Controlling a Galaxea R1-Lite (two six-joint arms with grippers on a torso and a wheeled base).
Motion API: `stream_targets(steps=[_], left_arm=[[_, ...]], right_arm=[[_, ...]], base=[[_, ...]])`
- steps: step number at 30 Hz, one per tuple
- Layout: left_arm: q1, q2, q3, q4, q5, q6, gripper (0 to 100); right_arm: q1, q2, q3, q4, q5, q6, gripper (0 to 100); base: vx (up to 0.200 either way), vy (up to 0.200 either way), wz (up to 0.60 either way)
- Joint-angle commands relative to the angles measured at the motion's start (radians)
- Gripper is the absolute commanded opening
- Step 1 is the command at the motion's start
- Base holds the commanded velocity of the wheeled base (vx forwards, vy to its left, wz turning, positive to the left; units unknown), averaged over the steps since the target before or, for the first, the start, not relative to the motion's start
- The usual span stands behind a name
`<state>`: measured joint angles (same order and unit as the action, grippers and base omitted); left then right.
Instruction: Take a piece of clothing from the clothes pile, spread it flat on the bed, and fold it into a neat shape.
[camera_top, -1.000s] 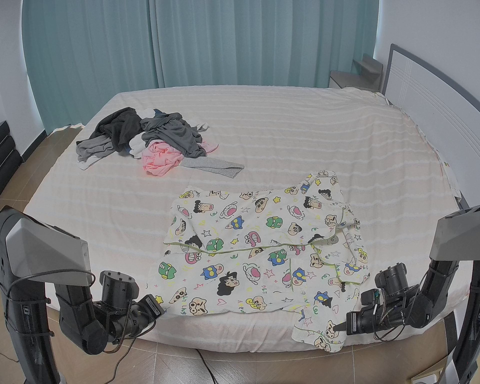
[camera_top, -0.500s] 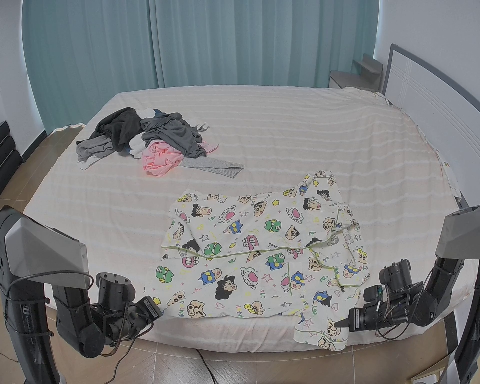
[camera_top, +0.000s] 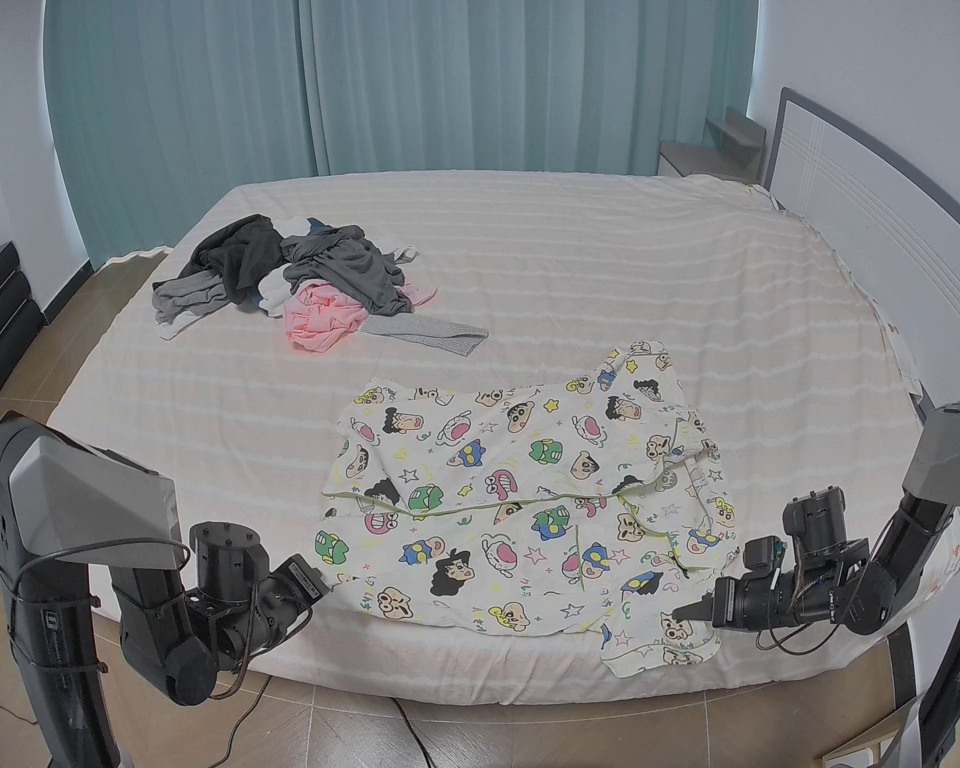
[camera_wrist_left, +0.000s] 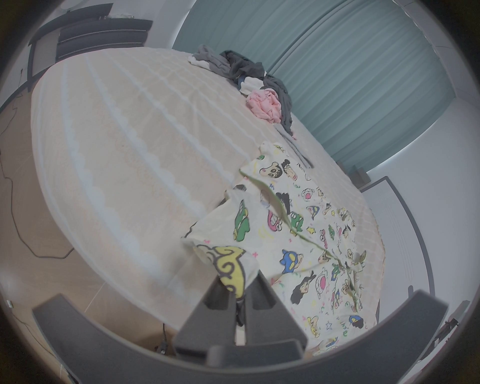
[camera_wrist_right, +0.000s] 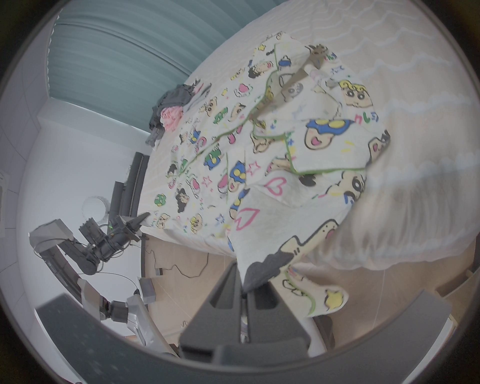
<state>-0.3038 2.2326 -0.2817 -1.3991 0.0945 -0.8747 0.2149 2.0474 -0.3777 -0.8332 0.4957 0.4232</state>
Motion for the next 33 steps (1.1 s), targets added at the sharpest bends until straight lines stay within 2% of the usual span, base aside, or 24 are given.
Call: stream_targets(steps=[1, 5, 9, 15, 19, 33], left_arm=[[0.0, -0.001, -0.045, -0.001, 0.005, 0.002, 0], [-0.001, -0.002, -0.076, 0.0, 0.005, 0.002, 0], [-0.001, -0.001, -0.137, 0.008, 0.005, 0.002, 0], [-0.001, -0.001, -0.203, 0.037, 0.005, 0.002, 0], [0.005, 0.004, -0.3, 0.155, 0.007, 0.0, 0], [0.025, 0.059, -0.537, 0.347, 0.007, -0.001, 0]], right_arm=[[-0.015, -0.043, -0.032, 0.002, 0.014, 0.016, 0], [-0.032, -0.043, -0.058, 0.002, 0.014, 0.02, 0], [-0.058, -0.043, -0.118, 0.003, 0.021, 0.081, 0], [-0.081, -0.026, -0.172, 0.006, 0.037, 0.089, 0], [-0.1, 0.0, -0.225, 0.009, 0.037, 0.092, 0], [-0.161, 0.069, -0.428, 0.111, 0.037, 0.092, 0]], base=[[0.0, 0.0, 0.0], [0.0, 0.0, 0.0], [0.0, 0.0, 0.0], [0.0, 0.0, 0.0], [0.0, 0.0, 0.0], [0.0, 0.0, 0.0]])
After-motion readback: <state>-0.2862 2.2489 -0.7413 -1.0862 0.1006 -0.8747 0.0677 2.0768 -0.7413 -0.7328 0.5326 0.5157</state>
